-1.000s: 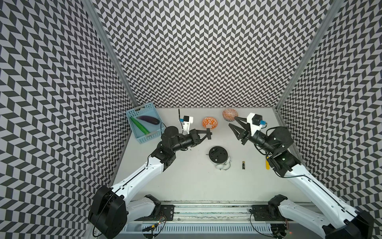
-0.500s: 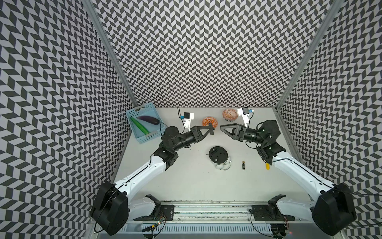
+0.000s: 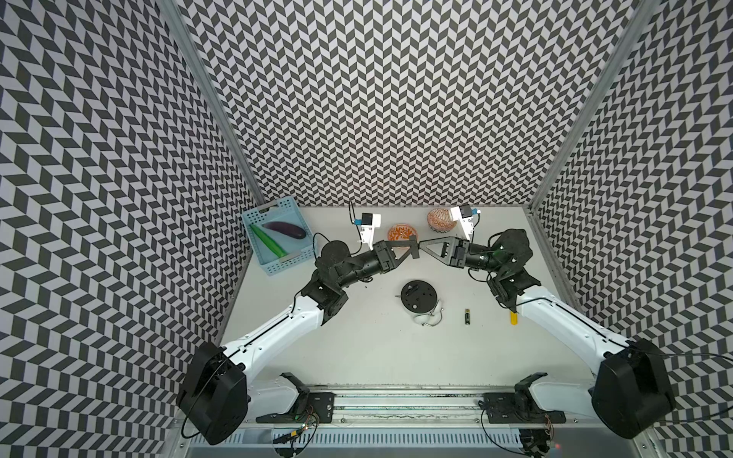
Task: Remove the battery from the alarm
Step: Pick up the cover from the center of the board, then adjust the alarm at the center of the board.
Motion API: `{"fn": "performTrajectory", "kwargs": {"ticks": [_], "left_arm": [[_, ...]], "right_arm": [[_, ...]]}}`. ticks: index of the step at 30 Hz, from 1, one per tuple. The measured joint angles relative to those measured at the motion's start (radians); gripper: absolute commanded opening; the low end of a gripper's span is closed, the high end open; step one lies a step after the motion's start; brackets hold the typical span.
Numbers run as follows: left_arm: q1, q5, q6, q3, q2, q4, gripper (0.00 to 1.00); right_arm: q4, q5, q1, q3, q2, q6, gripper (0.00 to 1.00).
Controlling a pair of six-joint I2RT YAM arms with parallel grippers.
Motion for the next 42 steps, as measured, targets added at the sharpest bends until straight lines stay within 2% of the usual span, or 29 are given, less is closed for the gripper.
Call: {"fn": "performTrajectory", "kwargs": {"ticks": [4,10,14,18,19,21,25,30,33,38,42], "left_arm": [[-0.007,0.0,-0.002,0.0,0.0,0.007,0.0],[-0.01,-0.004,-0.003,0.0,0.0,0.015,0.0],[-0.012,-0.012,-0.006,0.0,0.0,0.015,0.0],[-0.016,-0.017,-0.007,0.0,0.0,0.02,0.01],[-0.016,-0.018,-0.006,0.0,0.0,0.021,0.12],[-0.017,-0.02,0.0,0.0,0.0,0.014,0.43],[-0.017,-0.055,0.066,0.0,-0.012,-0.098,0.68],[-0.039,-0.21,0.224,-0.014,-0.06,-0.367,0.86],[-0.097,-0.332,0.307,-0.023,-0.043,-0.51,0.99],[-0.279,-0.564,0.407,0.008,0.118,-0.695,1.0],[-0.426,-0.753,0.461,0.143,0.337,-0.847,1.0]], "right_arm": [[0.02,-0.003,0.0,0.0,0.0,0.021,0.15],[0.025,-0.002,0.0,-0.002,0.0,0.032,0.13],[0.024,0.002,0.0,-0.008,-0.006,0.037,0.01],[0.024,0.006,0.0,-0.011,-0.016,0.042,0.0],[0.022,0.006,0.0,-0.011,-0.018,0.041,0.0],[-0.005,0.01,-0.001,-0.011,-0.028,0.023,0.0],[-0.13,0.012,-0.042,-0.011,-0.066,-0.066,0.0],[-0.341,0.032,-0.242,-0.043,-0.143,-0.225,0.0],[-0.436,0.037,-0.368,-0.093,-0.181,-0.298,0.0],[-0.54,0.035,-0.473,-0.161,-0.215,-0.363,0.0],[-0.571,0.037,-0.488,-0.181,-0.236,-0.382,0.0]]}}
